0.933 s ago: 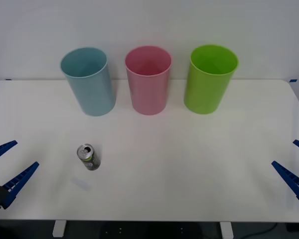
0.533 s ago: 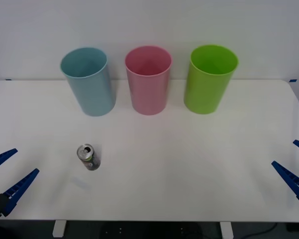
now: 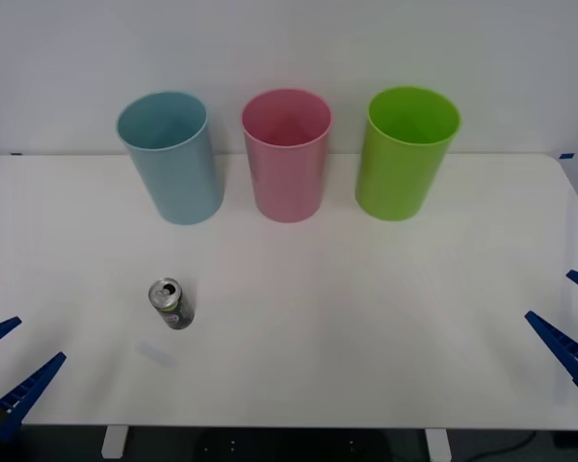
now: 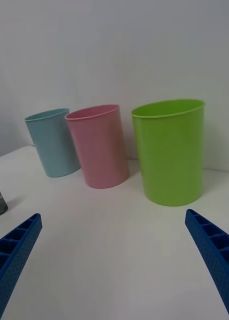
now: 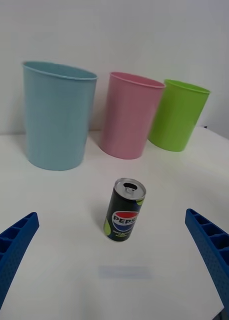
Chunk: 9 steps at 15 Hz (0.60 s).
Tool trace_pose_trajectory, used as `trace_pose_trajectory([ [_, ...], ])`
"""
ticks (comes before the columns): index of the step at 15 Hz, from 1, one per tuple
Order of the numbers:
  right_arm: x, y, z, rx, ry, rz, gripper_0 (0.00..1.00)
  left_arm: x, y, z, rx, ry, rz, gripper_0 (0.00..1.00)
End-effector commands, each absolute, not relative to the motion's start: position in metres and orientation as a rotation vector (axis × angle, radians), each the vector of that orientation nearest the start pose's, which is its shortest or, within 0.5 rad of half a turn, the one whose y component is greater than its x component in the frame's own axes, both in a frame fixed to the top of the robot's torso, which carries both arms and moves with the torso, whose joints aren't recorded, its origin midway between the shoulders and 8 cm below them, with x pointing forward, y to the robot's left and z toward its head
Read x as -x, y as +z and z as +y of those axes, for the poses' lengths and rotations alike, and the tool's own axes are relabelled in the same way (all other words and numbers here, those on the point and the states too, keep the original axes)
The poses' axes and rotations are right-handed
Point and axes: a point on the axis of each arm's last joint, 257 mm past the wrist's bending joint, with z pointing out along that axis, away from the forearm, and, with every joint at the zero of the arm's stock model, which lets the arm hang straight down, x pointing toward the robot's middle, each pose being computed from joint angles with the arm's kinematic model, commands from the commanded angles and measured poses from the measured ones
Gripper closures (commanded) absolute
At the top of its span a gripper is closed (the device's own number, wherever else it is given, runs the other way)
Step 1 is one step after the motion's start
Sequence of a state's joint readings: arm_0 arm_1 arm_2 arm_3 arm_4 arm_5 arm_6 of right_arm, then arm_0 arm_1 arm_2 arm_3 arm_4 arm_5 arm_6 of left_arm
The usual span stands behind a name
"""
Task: Grasp the object on the table and drop it into the matching bin: aluminum can to the light blue bin, PET bottle to the pink bin.
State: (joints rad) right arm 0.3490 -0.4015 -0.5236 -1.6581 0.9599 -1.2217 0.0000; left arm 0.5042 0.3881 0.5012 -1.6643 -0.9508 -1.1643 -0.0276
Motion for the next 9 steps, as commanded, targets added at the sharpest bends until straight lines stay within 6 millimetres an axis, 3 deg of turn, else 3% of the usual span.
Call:
trace_pose_trajectory([
  [1, -0.342, -0.169, -0.33, 0.465, 0.567, 1.441, 0.0, -0.296, -0.237, 0.345, -0.346, -0.521, 1.626, 0.0],
  [4, -0.342, -0.169, -0.33, 0.465, 0.567, 1.441, 0.0, -0.293, -0.255, 0.347, -0.355, -0.445, 1.652, 0.0],
  [9, -0.342, -0.169, -0.33, 0.465, 0.567, 1.441, 0.0, -0.304, -0.275, 0.329, -0.336, -0.433, 1.652, 0.0],
])
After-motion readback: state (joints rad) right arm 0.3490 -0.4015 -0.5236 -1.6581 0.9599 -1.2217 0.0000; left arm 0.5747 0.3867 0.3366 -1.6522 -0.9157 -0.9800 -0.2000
